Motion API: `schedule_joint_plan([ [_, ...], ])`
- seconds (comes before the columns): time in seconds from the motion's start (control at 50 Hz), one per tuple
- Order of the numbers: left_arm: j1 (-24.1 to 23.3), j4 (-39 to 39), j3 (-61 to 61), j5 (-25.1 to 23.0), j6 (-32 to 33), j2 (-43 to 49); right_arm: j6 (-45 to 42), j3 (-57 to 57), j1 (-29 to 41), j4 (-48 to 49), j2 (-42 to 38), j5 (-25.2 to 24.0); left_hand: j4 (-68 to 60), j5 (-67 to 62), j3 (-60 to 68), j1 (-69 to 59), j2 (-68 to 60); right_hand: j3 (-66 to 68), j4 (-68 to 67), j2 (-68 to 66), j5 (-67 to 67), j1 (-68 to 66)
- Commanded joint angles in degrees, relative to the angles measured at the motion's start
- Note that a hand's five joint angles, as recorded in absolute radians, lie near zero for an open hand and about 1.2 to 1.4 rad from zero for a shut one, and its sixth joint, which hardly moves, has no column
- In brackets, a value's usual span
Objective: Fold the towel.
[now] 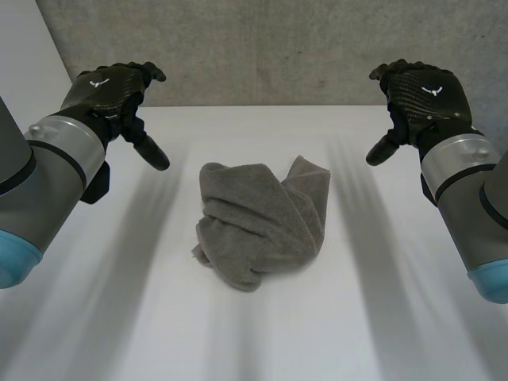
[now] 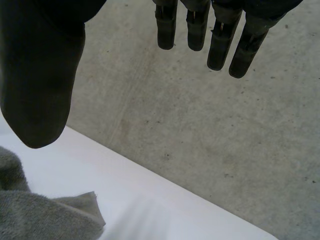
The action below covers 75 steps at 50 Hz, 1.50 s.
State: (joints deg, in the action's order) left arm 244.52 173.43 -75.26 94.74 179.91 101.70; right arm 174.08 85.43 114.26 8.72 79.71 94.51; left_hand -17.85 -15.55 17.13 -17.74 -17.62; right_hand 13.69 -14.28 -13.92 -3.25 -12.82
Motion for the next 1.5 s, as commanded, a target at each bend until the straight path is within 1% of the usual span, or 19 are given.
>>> schedule_joint_plan([
  [0.02, 0.0, 0.1, -0.1, -0.1, 0.2, 0.1, 0.0, -0.1, 0.2, 0.0, 0.0, -0.3, 4.6, 12.3, -3.9, 4.5, 4.4, -3.7, 4.3, 3.9, 3.3, 2.8],
  [0.3, -1.1, 1.9, -0.9, -0.4, 0.0, 3.1, -1.7, -0.7, 0.3, -0.2, -0.3, -1.1, 4.6, 12.3, -3.9, 4.5, 4.4, -3.7, 4.3, 3.9, 3.3, 2.8],
  [0.4, -1.3, 6.3, 1.1, -0.5, 0.2, 8.8, -5.7, -3.3, 0.7, -0.2, -4.0, -4.8, 4.1, 11.8, -3.4, 4.0, 3.9, -3.7, 4.3, 3.9, 3.3, 2.8],
  [0.5, -2.9, 10.3, 6.2, -1.7, 1.0, 17.0, -11.3, -15.3, 1.0, -4.7, -17.8, -10.2, 3.8, 11.5, -3.0, 3.7, 3.5, -3.7, 4.3, 3.9, 3.3, 2.8],
  [0.62, -5.2, 10.9, 14.3, -4.7, 8.6, 28.7, -14.2, -28.3, 3.1, -10.6, -31.0, -10.8, 3.4, 11.1, -2.7, 3.3, 3.2, -3.7, 4.3, 3.9, 3.3, 2.8],
  [0.66, -5.3, 10.9, 15.3, -4.9, 11.0, 30.8, -16.3, -36.0, 4.5, -14.4, -39.2, -10.8, 3.3, 11.0, -2.5, 3.2, 3.0, -3.7, 4.3, 3.9, 3.3, 2.8],
  [0.74, -5.3, 11.0, 16.2, -4.9, 14.0, 34.0, -18.5, -42.4, 5.2, -17.8, -45.7, -10.5, 0.9, 8.6, -0.2, 0.8, 0.7, -3.7, 4.3, 3.9, 3.3, 2.8],
  [0.8, -5.4, 10.9, 16.0, -4.8, 14.7, 35.6, -19.1, -46.5, 5.7, -20.0, -49.6, -10.5, -9.5, -1.8, 10.2, -9.6, -9.8, -3.7, 4.3, 3.9, 3.3, 2.8],
  [0.84, -5.5, 10.5, 15.5, -4.7, 14.7, 35.8, -18.9, -47.7, 5.7, -20.5, -50.4, -10.7, -27.1, -19.4, 27.8, -27.2, -27.3, 2.5, -1.9, -2.2, -2.9, -3.3],
  [0.86, -5.5, 10.5, 15.5, -4.7, 14.7, 35.8, -18.9, -48.2, 5.7, -20.7, -51.0, -10.9, -27.2, -19.5, 27.9, -27.3, -27.4, 8.9, -8.4, -8.7, -9.4, -9.8],
  [0.88, -5.6, 10.0, 15.1, -4.7, 14.7, 35.6, -18.9, -48.3, 5.7, -20.7, -51.0, -10.9, -37.0, -29.3, 37.7, -37.1, -37.2, 9.0, -8.4, -8.8, -9.4, -9.9],
  [0.92, -5.7, 9.4, 14.1, -4.7, 14.8, 35.1, -19.3, -48.2, 5.8, -20.9, -51.1, -11.0, -42.9, -35.2, 43.7, -43.0, -43.2, 27.6, -27.0, -27.4, -28.0, -28.4],
  [0.94, -5.8, 8.6, 13.1, -4.7, 15.0, 34.4, -19.3, -48.2, 5.8, -20.9, -51.1, -11.0, -48.3, -40.6, 49.0, -48.4, -48.6, 27.7, -27.1, -27.5, -28.1, -28.5],
  [0.98, -5.8, 7.6, 12.2, -4.5, 15.1, 33.1, -19.2, -47.9, 6.2, -21.4, -51.1, -11.0, -55.2, -47.5, 55.9, -55.3, -55.4, 66.1, -65.5, -65.9, -66.5, -67.0],
  [1.1, -5.2, 5.7, 5.2, -4.3, 14.1, 23.4, -17.7, -44.4, 6.3, -21.2, -46.7, -11.3, -62.1, -54.4, 62.9, -62.3, -62.4, 66.3, -65.7, -66.1, -66.7, -67.2],
  [1.18, -5.1, 6.0, -0.2, -4.2, 13.1, 17.3, -16.4, -37.6, 6.0, -20.7, -36.9, -11.4, -62.1, -54.4, 62.9, -62.3, -62.4, 66.3, -65.7, -66.1, -66.7, -67.2],
  [1.32, -4.8, 7.4, -17.2, -2.5, 0.6, 2.9, -17.0, -26.5, 6.1, -20.8, -26.4, -10.9, -62.1, -54.4, 62.9, -62.3, -62.4, 66.3, -65.7, -66.1, -66.7, -67.2],
  [1.42, -5.1, 7.9, -28.3, -2.6, -1.8, -5.6, -19.3, -18.9, 6.7, -21.4, -20.0, -11.4, -62.1, -54.4, 62.9, -62.3, -62.4, 66.3, -65.7, -66.1, -66.7, -67.2],
  [1.5, -6.1, 7.7, -33.9, -3.1, -1.6, -9.2, -26.7, -13.1, 7.7, -22.0, -17.7, -11.0, -57.5, -49.8, 58.2, -57.6, -57.7, 66.3, -65.7, -66.1, -66.7, -67.2],
])
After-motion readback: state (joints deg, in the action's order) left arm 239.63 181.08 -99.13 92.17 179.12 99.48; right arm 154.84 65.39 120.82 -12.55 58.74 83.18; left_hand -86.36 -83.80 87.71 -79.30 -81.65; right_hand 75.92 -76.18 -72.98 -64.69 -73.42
